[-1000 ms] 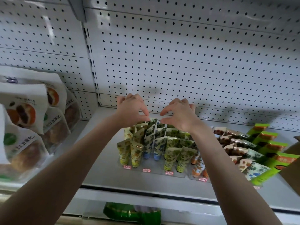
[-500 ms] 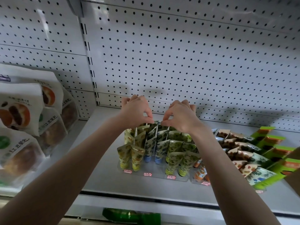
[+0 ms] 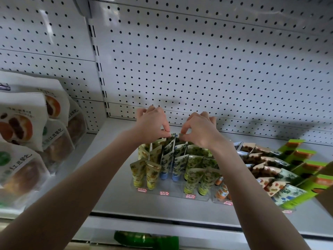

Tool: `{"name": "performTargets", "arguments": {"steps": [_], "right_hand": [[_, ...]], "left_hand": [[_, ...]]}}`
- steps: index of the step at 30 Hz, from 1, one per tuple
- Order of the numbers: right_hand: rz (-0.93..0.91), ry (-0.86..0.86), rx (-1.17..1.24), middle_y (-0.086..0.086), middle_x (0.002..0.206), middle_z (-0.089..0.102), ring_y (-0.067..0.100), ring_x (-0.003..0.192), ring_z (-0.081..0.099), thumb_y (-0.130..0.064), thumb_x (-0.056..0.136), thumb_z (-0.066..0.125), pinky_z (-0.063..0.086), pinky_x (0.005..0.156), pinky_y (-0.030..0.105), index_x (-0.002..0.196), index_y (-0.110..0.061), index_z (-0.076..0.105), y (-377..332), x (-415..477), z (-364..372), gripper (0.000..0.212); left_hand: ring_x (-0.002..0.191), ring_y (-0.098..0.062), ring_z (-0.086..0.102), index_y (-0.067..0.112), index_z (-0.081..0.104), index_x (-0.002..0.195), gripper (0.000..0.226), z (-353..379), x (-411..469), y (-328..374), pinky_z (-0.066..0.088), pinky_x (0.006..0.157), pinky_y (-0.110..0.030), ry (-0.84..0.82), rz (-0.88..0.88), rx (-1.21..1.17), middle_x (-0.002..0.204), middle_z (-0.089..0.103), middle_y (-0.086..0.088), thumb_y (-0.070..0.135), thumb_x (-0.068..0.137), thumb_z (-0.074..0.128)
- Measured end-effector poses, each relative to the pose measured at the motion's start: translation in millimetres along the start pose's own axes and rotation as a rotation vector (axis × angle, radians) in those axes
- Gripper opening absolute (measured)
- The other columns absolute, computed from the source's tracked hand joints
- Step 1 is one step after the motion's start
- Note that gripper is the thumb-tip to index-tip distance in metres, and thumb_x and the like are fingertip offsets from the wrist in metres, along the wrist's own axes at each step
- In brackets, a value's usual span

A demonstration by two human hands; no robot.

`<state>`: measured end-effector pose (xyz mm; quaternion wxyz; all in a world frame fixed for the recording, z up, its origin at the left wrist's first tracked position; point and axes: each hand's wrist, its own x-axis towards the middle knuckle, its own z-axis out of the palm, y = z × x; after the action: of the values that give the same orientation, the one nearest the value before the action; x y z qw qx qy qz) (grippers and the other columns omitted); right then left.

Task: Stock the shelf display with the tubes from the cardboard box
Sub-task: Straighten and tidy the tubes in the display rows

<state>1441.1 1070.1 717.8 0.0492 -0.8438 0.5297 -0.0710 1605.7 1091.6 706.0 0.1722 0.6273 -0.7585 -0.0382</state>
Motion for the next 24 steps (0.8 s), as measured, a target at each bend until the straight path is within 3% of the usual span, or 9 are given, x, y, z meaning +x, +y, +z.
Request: {"name": "performTargets", "arguments": {"steps": [13,24], "right_hand": [[0.003,0.007,-0.007,-0.002,0.118,0.050,0.024,0.116,0.032,-0.042,0.084,0.064,0.021,0.095,0.038,0.090,-0.030,0.070,-0.3,-1.4,-0.3,0.015],[0.036,0.052,0.038,0.000,0.122,0.050,0.024,0.119,0.032,-0.044,0.083,0.065,0.022,0.094,0.036,0.098,-0.028,0.069,-2.2,-9.7,-8.9,0.022]], "left_hand": [[0.099,-0.010,0.029,0.028,0.074,0.082,0.012,-0.5,0.5,0.7,0.016,0.099,-0.038,0.003,0.007,0.018,0.109,0.049,0.008,0.037,0.081,0.065],[0.107,-0.015,0.036,0.030,0.072,0.083,0.013,-8.0,-5.4,3.0,0.016,0.099,-0.037,0.034,0.001,-0.028,0.108,0.051,0.007,0.041,0.078,0.067]]}}
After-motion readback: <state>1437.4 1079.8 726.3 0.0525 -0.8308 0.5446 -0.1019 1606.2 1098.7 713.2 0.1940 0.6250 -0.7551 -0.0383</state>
